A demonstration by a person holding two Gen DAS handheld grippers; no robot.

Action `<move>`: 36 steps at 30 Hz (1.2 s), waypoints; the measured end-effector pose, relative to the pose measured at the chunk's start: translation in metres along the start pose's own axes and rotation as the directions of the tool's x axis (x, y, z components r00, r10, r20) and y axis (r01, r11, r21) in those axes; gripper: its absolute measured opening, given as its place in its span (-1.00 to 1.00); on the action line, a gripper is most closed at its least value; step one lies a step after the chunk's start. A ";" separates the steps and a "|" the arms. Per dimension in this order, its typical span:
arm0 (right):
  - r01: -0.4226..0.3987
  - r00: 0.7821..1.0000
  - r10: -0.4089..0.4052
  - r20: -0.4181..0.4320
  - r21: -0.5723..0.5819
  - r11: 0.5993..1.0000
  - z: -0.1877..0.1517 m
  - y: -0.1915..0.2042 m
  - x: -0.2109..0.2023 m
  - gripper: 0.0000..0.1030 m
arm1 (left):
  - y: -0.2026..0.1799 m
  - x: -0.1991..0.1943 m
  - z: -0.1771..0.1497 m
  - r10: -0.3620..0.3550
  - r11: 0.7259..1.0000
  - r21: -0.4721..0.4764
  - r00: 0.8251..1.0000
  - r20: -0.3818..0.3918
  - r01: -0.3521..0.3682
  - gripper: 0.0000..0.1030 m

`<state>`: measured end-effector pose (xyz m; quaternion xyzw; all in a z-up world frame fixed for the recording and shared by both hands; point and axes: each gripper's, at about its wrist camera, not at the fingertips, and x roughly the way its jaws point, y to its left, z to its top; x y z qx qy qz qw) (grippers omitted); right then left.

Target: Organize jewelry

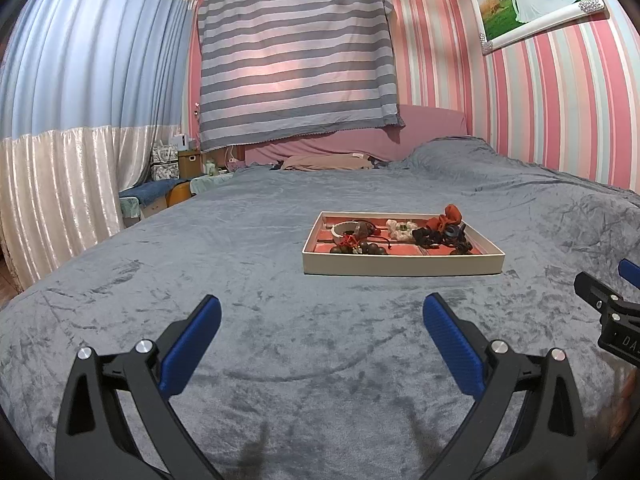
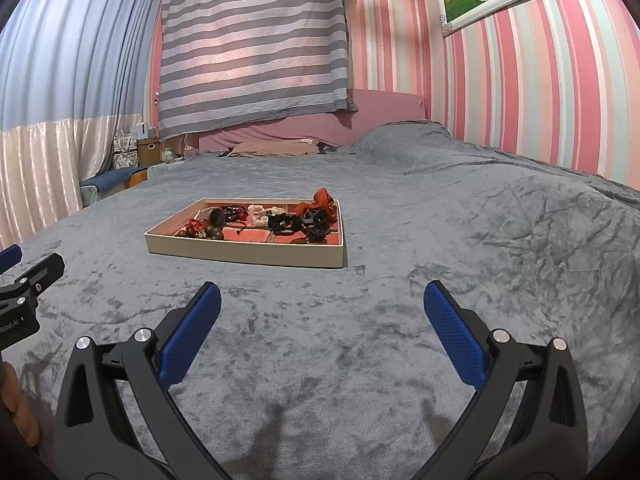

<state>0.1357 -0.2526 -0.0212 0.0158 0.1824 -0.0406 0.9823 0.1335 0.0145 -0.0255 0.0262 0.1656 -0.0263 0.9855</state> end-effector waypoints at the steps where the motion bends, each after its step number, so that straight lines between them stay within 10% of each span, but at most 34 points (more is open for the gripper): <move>1: 0.000 1.000 0.000 0.000 0.000 1.000 0.000 0.000 0.001 0.92 | 0.000 0.000 0.000 0.000 1.000 0.001 1.000 0.000 0.000 0.91; 36: 0.002 1.000 -0.002 -0.001 0.002 1.000 -0.001 0.000 0.000 0.92 | 0.000 0.001 0.000 -0.005 1.000 0.005 1.000 -0.008 0.005 0.91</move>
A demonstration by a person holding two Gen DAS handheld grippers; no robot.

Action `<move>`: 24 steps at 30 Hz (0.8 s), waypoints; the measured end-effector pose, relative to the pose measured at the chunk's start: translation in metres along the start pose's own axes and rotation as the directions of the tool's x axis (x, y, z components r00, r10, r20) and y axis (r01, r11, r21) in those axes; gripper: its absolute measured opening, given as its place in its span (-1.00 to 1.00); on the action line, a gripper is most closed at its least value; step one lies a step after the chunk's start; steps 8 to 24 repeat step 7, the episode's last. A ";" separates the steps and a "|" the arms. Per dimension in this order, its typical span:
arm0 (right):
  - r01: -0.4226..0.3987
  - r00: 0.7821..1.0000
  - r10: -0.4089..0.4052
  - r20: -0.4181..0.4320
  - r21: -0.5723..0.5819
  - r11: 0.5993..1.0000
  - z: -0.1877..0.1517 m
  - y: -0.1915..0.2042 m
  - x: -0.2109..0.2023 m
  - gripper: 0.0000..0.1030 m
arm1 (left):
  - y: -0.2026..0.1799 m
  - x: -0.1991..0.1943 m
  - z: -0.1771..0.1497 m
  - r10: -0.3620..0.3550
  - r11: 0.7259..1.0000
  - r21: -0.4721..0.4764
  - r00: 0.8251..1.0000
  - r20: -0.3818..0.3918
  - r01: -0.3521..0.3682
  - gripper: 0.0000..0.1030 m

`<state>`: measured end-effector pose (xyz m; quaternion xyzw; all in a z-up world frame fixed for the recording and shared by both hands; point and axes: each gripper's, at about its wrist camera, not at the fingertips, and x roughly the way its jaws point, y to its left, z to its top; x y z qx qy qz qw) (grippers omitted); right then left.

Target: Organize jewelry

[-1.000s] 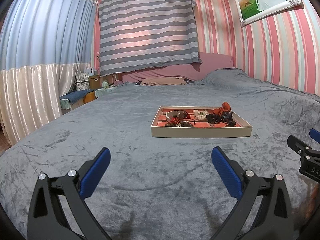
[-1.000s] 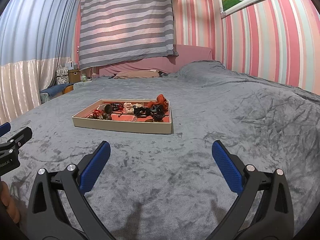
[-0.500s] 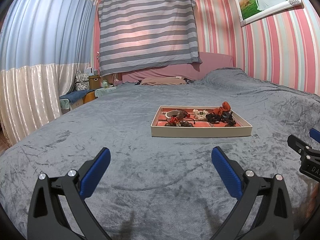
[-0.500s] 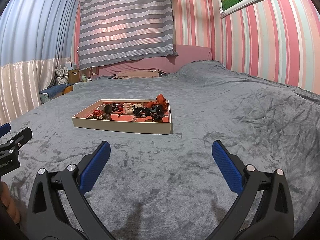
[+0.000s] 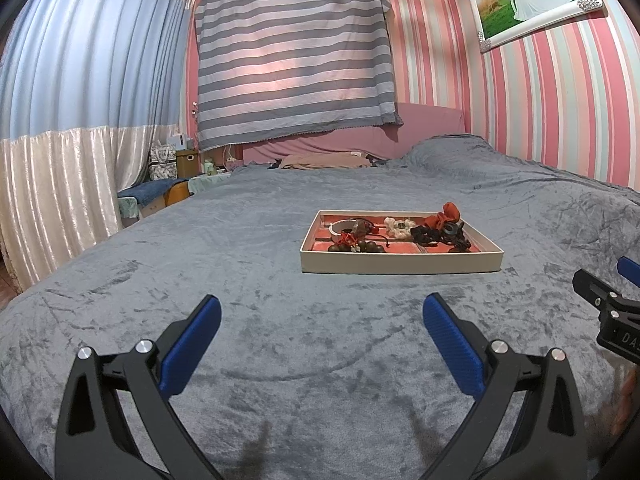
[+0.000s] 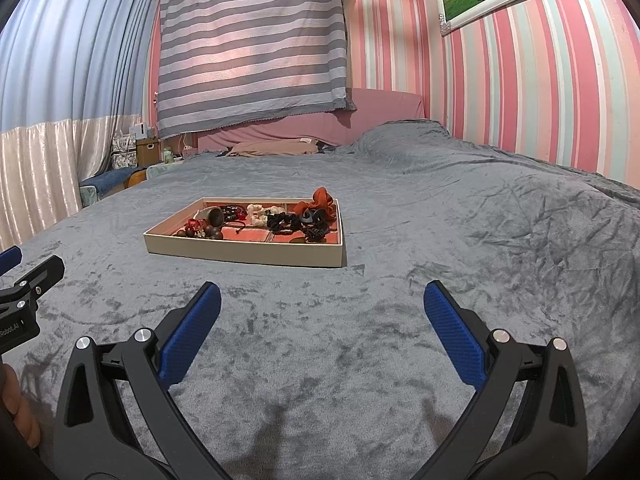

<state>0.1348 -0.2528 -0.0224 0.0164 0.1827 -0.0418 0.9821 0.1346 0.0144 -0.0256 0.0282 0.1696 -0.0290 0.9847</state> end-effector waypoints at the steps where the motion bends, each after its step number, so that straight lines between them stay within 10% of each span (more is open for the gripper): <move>1: 0.000 1.000 0.000 0.000 0.000 1.000 0.000 0.000 0.000 0.92 | 0.001 0.000 0.000 -0.001 1.000 -0.001 1.000 -0.001 0.001 0.91; 24: 0.000 1.000 0.000 0.000 0.002 1.000 0.000 0.000 0.000 0.92 | 0.002 0.000 0.000 -0.004 1.000 0.000 1.000 -0.004 0.004 0.91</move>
